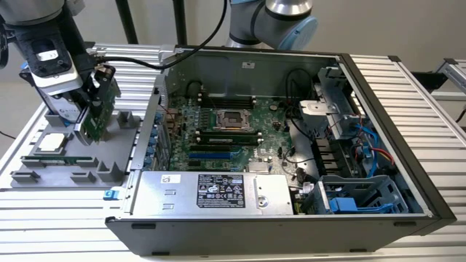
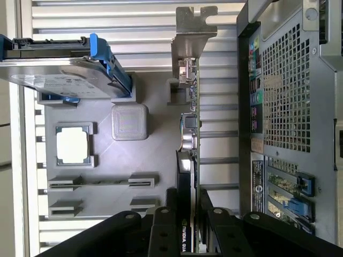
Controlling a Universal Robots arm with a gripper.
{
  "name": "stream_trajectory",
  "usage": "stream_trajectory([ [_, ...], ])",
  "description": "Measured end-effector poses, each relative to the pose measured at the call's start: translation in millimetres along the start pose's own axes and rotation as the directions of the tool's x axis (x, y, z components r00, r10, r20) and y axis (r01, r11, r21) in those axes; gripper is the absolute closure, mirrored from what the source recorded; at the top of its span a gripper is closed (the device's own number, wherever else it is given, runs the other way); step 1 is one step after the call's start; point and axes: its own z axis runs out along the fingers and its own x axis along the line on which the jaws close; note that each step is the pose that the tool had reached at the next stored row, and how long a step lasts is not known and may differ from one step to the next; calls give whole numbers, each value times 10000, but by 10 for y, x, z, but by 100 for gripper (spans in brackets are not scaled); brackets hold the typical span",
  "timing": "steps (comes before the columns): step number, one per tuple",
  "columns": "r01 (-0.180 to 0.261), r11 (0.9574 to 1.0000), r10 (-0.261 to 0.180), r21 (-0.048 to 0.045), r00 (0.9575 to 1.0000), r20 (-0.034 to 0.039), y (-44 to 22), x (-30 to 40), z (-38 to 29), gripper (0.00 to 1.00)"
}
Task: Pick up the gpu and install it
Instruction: 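Pick up the gpu and move the gpu toward the slot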
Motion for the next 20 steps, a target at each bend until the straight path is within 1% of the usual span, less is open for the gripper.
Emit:
stream_trajectory([
  [5, 0, 10000, 0, 1, 10000, -1, 2, 0, -36, 100],
  [20, -1, 10000, 1, 0, 10000, -1, 10, -3, -201, 100],
])
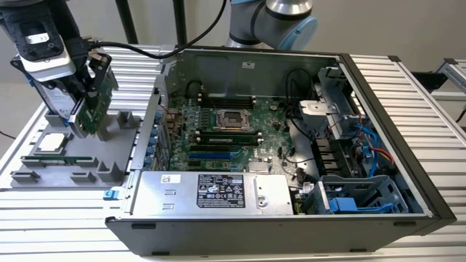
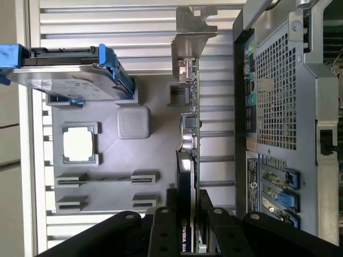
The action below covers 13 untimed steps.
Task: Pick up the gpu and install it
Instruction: 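Pick up the gpu and move the gpu toward the slot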
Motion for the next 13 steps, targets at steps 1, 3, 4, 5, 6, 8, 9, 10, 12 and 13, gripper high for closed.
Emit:
stream_trajectory([
  [1, 0, 10000, 0, 1, 10000, -1, 0, 0, -10, 100],
  [3, 0, 10000, 0, 1, 10000, 2, 1, 0, -16, 100],
  [4, 1, 10000, -1, 2, 10000, 1, 1, 0, -16, 100],
  [5, 1, 10000, -1, 3, 10000, 1, 0, 0, -16, 100],
  [6, 1, 10000, -1, 5, 10000, 1, 1, 0, -17, 100],
  [8, 2, 10000, -2, 8, 10000, 0, 1, -1, -17, 100],
  [9, 2, 10000, -2, 9, 10000, 1, 1, -1, -17, 100],
  [10, 0, 10000, 0, 11, 10000, 0, 1, 0, -17, 100],
  [12, 1, 10000, -1, 41, 10000, 2, 3, 0, -17, 100],
  [13, 1, 10000, -1, 61, 10000, 3, 5, 0, -17, 100],
])
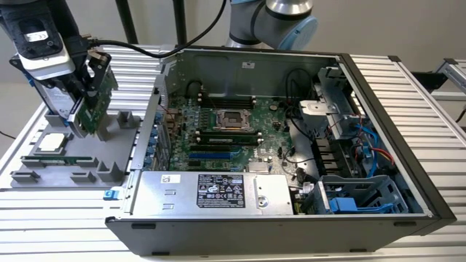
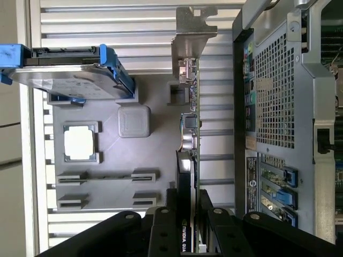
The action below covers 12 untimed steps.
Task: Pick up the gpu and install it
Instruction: 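Pick up the gpu and move the gpu toward the slot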
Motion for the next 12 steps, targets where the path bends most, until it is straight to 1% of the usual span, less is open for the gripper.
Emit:
stream_trajectory([
  [7, 1, 10000, -1, 0, 10000, 0, 0, -1, -3, 100],
  [12, 0, 10000, 0, 1, 10000, -2, 2, -1, -48, 100],
])
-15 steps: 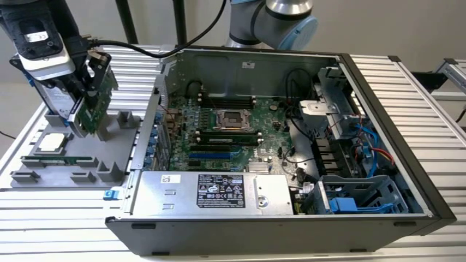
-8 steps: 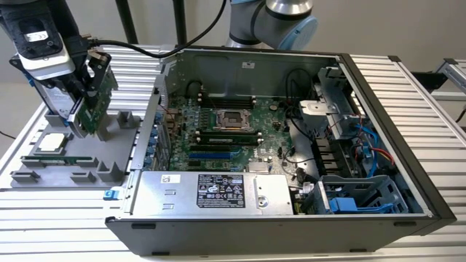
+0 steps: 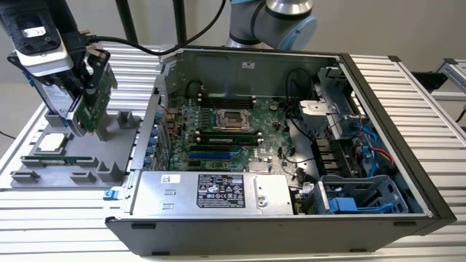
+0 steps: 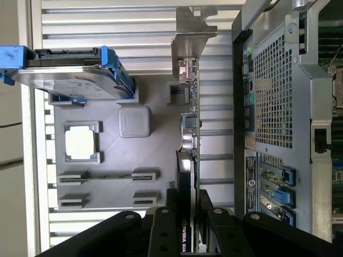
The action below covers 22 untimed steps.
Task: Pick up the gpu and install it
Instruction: 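Pick up the gpu and move the gpu toward the slot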
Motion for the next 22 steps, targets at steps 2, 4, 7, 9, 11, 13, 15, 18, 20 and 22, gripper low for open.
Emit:
stream_trajectory([
  [2, 0, 10000, 0, -1, 10000, 2, 1, 0, -18, 100],
  [4, -5, 10000, 5, 0, 10000, 1, 2, -1, -41, 100],
  [7, -10, 10000, 10, -1, 10000, 1, 3, -2, -83, 100],
  [9, -12, 10000, 12, -1, 10000, 2, 5, -2, -116, 100],
  [11, -13, 10000, 13, 0, 10000, 2, 6, -3, -148, 100],
  [13, -11, 10000, 11, 0, 10000, 1, 6, -5, -179, 100],
  [15, -12, 10000, 12, -1, 10000, 2, 8, -5, -207, 100],
  [18, -16, 10000, 16, 0, 10000, 1, 11, -5, -250, 100],
  [20, -16, 10000, 16, -1, 10000, 2, 12, -6, -279, 100],
  [22, -16, 10000, 16, 0, 10000, 1, 13, -6, -312, 100],
])
